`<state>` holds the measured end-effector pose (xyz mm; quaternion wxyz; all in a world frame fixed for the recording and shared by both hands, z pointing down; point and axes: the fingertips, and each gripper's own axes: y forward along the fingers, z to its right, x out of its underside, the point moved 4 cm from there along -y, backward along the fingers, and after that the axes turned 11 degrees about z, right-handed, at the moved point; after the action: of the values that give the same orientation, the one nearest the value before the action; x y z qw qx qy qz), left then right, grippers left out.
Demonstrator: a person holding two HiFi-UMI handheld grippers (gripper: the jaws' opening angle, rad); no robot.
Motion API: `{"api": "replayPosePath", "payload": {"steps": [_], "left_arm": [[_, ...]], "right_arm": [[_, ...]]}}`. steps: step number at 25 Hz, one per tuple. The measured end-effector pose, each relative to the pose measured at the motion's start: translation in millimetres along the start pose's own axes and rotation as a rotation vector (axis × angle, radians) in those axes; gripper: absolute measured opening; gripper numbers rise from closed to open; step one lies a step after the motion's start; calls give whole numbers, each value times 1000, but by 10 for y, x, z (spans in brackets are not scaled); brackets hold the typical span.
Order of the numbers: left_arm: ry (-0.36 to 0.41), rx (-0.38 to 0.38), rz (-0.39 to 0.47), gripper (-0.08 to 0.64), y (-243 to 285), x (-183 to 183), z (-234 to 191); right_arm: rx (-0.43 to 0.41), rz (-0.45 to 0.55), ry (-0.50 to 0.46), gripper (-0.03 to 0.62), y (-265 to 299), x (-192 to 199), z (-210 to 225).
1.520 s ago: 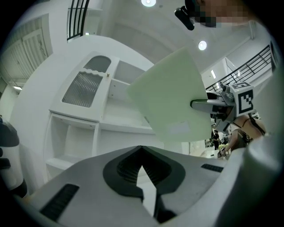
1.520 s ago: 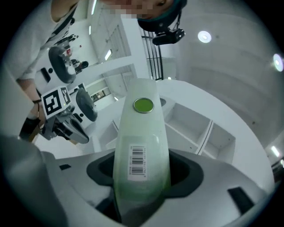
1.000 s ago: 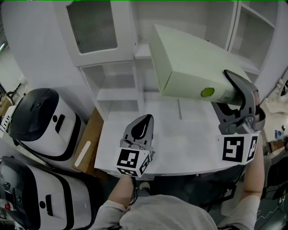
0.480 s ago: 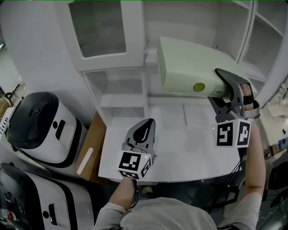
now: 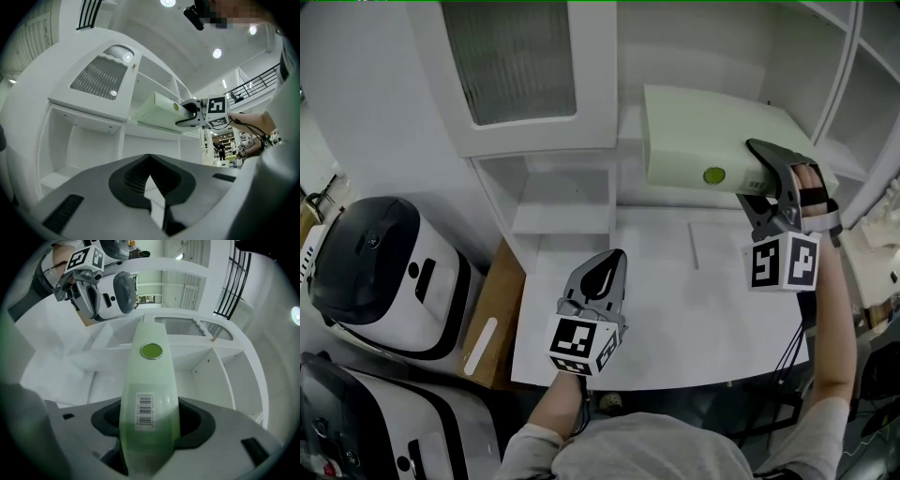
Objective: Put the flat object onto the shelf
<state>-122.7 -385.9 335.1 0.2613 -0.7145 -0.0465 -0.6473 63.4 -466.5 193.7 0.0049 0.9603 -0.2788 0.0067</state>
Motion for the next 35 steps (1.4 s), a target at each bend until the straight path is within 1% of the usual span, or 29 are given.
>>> {"api": "replayPosePath", "payload": {"steps": [11,17,20,24,29,35], "left_arm": [[-17,-14,-20,12,118,102,-340],[-22,-31,-32,12,173,142,-494],[-28,-36,-37,12,187,168,-538],[-37,-31,-37,12,200,195,-541],[-36,-18,-43,12,210,216,-486],[-33,-8,-48,12,194,224,-428]], "right_arm": [[-26,-13,-5,287,522,130,23],[-42,-21,11,288,732,234,19],[-56,-21,23,295,740,234,30],[-38,-25,32,305,743,214,43],[-23,-46,9,314,731,219,21],[-19,-60,7,322,682,210,21]]}}
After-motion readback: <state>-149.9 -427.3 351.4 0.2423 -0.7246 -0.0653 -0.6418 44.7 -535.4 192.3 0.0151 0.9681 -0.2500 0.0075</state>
